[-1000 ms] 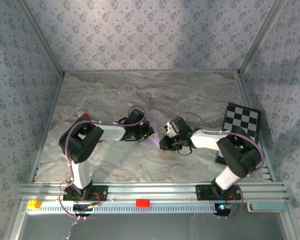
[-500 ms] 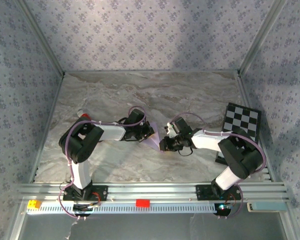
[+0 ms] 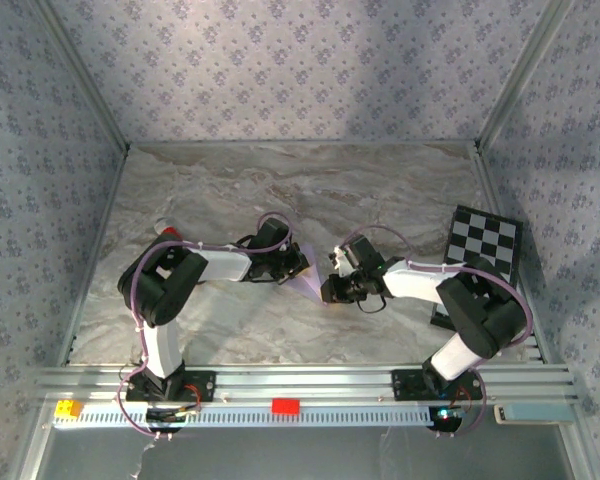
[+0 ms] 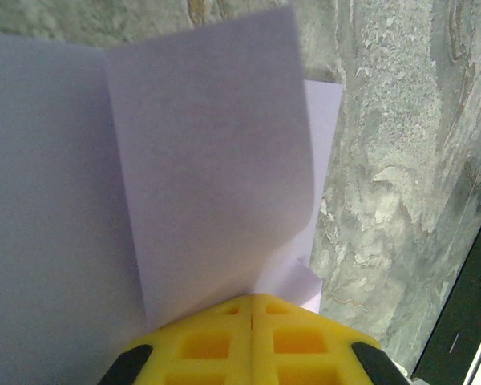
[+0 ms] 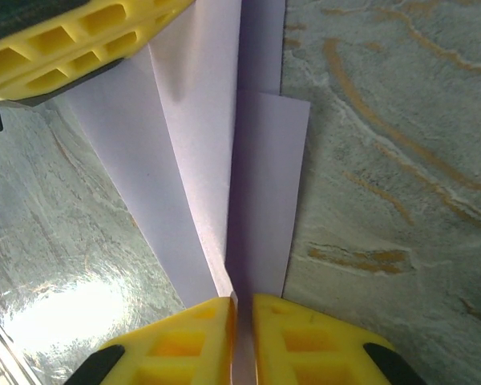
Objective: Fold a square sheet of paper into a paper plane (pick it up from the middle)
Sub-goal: Fourth fold the wing at the center of the table.
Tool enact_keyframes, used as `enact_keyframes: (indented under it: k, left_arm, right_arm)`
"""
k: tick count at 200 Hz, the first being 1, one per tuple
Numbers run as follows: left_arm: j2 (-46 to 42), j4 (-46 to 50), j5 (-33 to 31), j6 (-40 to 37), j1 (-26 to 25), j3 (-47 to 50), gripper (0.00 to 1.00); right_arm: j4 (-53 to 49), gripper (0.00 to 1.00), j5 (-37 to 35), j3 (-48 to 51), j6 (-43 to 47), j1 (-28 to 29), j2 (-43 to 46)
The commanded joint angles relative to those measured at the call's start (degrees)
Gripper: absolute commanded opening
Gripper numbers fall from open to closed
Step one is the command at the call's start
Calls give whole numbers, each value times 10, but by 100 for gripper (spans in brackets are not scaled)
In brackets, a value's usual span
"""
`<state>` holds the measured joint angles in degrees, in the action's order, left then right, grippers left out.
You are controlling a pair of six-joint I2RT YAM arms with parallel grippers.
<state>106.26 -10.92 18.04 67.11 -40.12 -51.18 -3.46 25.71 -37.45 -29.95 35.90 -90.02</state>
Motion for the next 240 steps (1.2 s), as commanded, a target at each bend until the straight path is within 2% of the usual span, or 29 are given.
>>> enact_keyframes:
  k: [1,60,100,120,156,185,205,220,240]
  left_arm:
    - [22,33,-17,-3,3,15,6]
    - [21,35,-20,-1,4,17,6]
    - [22,34,-18,0,4,17,6]
    - [21,35,-19,0,4,16,6]
    - [20,36,-21,0,4,19,5]
    - [23,36,-21,1,4,17,5]
    - [25,34,-20,2,3,17,5]
    - [25,34,-19,2,3,16,5]
    - [25,35,-20,2,3,17,5]
  right_arm:
    - [-65,20,-2,22,1,4,-4]
    - [-70,22,-5,45,-3,2,15]
    - [-47,13,6,56,-10,-3,10]
    - [-45,13,10,58,-13,-5,10]
    - [-56,20,15,61,-14,-7,35]
    - [-58,20,26,67,-12,-9,41]
    - [-57,16,22,72,-11,-10,37]
    - [-55,9,21,73,-9,-11,32]
    - [-54,9,27,74,-4,-10,29]
